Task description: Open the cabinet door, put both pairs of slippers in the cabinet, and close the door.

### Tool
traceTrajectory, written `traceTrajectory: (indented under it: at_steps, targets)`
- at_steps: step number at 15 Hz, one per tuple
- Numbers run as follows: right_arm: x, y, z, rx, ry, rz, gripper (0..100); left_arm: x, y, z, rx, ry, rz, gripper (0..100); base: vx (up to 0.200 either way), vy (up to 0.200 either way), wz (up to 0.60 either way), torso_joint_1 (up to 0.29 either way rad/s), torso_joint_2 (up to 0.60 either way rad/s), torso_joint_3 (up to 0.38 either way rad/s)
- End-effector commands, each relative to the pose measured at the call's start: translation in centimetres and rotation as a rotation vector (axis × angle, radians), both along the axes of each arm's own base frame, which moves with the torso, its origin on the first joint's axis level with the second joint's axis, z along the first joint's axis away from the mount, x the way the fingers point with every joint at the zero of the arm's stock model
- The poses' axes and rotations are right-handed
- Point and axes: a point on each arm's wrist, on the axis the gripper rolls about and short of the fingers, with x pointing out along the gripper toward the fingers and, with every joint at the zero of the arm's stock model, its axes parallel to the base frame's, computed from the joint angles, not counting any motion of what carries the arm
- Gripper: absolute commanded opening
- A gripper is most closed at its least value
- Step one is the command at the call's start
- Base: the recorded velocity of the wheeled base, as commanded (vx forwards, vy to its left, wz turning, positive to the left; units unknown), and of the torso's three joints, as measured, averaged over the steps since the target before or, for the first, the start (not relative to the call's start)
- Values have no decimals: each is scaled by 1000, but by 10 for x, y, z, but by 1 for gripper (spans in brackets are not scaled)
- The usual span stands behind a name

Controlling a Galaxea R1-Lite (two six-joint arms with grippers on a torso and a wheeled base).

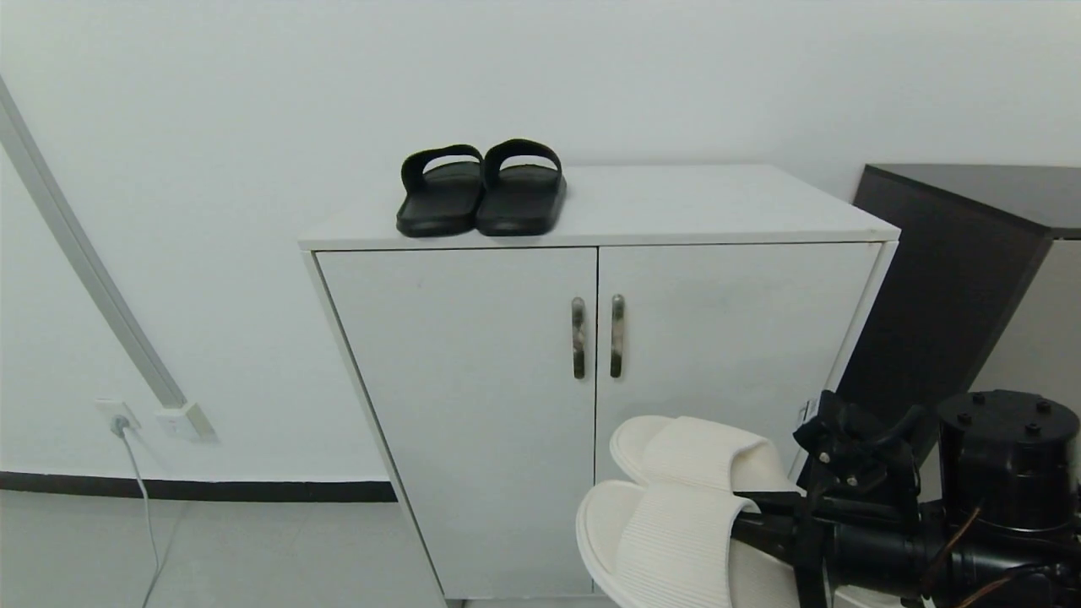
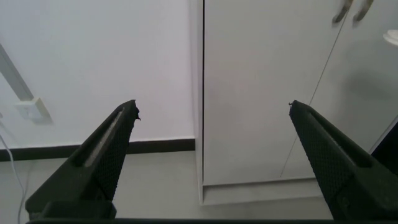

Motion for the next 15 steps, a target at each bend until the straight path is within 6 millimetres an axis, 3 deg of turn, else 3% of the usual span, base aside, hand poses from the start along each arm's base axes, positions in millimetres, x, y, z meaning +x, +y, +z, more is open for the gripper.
traceTrajectory:
  at_steps: [1, 6, 12, 13, 15]
  targets:
    - [-4, -3, 0, 2, -3, 2, 0, 0, 0, 1, 0, -2, 0, 100, 0, 0, 0, -100, 447, 349]
    - [-7, -5, -2, -4, 4, 5, 0, 0, 0, 0, 0, -1, 2, 100, 0, 0, 0, -59, 452, 384]
    - [-9, -6, -3, -6, 7, 13, 0, 3, 0, 2, 14, 36, 12, 100, 0, 0, 0, -3, 46, 43]
    - [-11, -7, -2, 0, 0, 16, 0, 11, 0, 19, 1, 99, -23, 100, 0, 0, 0, -17, 163, 144]
    - [-16, -5, -2, 0, -2, 38, 0, 32, -5, 88, -127, 101, -273, 100, 0, 0, 0, -5, 78, 61]
